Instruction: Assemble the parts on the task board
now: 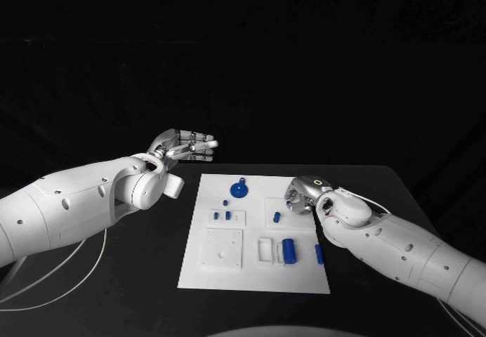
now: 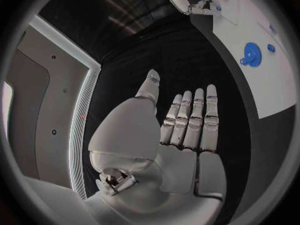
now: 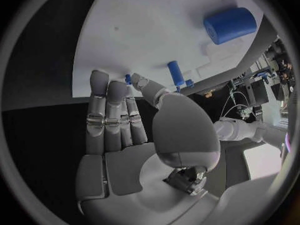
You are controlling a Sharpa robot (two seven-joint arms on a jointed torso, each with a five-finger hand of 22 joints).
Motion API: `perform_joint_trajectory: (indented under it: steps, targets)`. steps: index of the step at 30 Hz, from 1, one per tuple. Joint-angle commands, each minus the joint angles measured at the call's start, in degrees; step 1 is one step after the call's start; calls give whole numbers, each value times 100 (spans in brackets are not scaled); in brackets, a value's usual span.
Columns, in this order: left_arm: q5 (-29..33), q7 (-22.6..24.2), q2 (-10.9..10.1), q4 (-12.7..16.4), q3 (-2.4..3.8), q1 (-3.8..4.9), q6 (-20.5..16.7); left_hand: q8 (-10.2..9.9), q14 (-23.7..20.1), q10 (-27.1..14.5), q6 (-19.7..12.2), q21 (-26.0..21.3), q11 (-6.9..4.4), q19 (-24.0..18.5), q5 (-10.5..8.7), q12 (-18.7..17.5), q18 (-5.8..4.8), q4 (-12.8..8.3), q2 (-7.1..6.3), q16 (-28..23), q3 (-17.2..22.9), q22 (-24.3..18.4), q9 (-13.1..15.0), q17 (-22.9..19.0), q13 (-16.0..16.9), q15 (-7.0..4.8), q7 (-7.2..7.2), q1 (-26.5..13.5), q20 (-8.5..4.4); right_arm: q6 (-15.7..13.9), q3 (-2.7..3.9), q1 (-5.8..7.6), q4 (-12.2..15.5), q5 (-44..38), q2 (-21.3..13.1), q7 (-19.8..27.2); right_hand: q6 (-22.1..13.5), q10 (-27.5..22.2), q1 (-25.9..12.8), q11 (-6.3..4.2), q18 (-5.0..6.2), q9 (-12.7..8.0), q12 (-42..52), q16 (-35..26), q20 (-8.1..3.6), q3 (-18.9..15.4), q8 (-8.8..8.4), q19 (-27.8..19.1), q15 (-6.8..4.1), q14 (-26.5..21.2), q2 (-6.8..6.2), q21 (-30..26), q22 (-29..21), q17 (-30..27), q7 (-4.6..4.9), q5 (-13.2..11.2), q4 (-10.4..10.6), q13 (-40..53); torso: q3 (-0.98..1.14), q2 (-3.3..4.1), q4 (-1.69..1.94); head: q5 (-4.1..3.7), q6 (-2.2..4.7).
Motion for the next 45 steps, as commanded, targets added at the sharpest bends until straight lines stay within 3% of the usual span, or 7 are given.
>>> perform_joint_trajectory:
  steps: [1, 10, 14, 20, 30, 38, 45]
  targets:
    - [62, 85, 16, 13, 7, 12, 110, -11, -30, 4, -25, 9, 26, 35, -13, 7, 9, 42, -35, -24, 19, -5, -2, -9, 4, 12, 5, -27, 15, -14, -24, -5, -29, -72, 21, 50, 71, 56, -37, -12, -26, 3, -11, 27, -43, 103, -16, 201, -2, 42, -8, 35, -5, 2, 2, -67, 60, -4, -4, 2, 0, 20, -16]
    - [90, 48, 31, 41, 8, 12, 124, -27, -37, -3, -208, 12, 54, 39, -12, 8, 17, 74, -70, -25, 30, -4, -10, -9, 4, 30, 31, -48, 19, 27, -112, -5, -124, -31, 68, 85, 101, 84, -14, -20, -41, 5, -9, 18, -60, 211, -14, 198, -18, 40, -16, 34, -29, 2, 5, -141, 173, -3, -12, 8, 14, 24, -16]
    - [125, 22, 29, 80, 8, 12, 132, -23, -36, -6, -225, 12, 58, 42, -13, 7, 23, 93, -83, -25, 46, -3, -10, -9, 4, 34, 32, -56, 22, 50, -143, -5, -141, -32, 80, 87, 145, 143, 25, -36, -55, 5, -11, 19, -83, 302, -16, 199, -42, 33, 1, 58, -20, 11, -1, -151, 159, -3, -2, 2, -1, 32, -35]
    - [144, -2, 28, 102, 9, 12, 143, -23, -41, -8, -237, 12, 63, 43, -13, 7, 26, 109, -88, -26, 53, -3, -11, -10, 4, 38, 35, -64, 24, 17, -171, -5, -137, -74, 88, 48, 341, 404, 161, -109, -97, 22, 7, 33, -131, 495, -3, 199, -96, 37, 112, 219, 68, 37, -39, -171, 54, 10, -1, 0, -5, 23, -60]
    - [151, -25, 19, 70, 9, 12, 158, -19, -38, -9, -208, 11, 63, 43, -14, 7, 29, 115, -84, -25, 59, -4, -8, -9, 4, 39, 34, -62, 26, -279, -180, -7, -66, -371, 102, -228, 599, 712, 215, -189, -163, 45, -1, -5, -215, 813, -8, 167, -166, 40, 137, 308, 208, 52, -113, -268, -84, 14, 1, -3, -7, -20, -87]
    - [161, -57, 43, -36, 9, 12, 159, -12, -50, -6, -146, 2, 64, 25, -15, 7, 23, 114, -67, -26, 49, -8, -3, -10, 4, 44, 29, -68, 31, -434, -177, -2, 140, -476, -8, -389, 640, 754, 385, -208, -219, 51, -3, -45, -241, 568, -7, 178, -177, 70, 172, 366, 267, 84, -124, -269, 81, 13, -1, -8, -16, -27, -102]
    - [163, -77, 65, -101, 9, 12, 155, -13, -53, -7, -76, 7, 65, 10, -15, 7, 17, 115, -70, -26, 42, -6, 1, -10, 4, 44, 27, -73, 30, -417, -110, 107, 363, -255, -123, -425, 646, 760, 435, -210, -233, 49, -5, -80, -246, 562, -7, 185, -181, 86, 127, 377, 324, 126, -125, -268, 161, 11, -2, -4, -9, -20, -97]
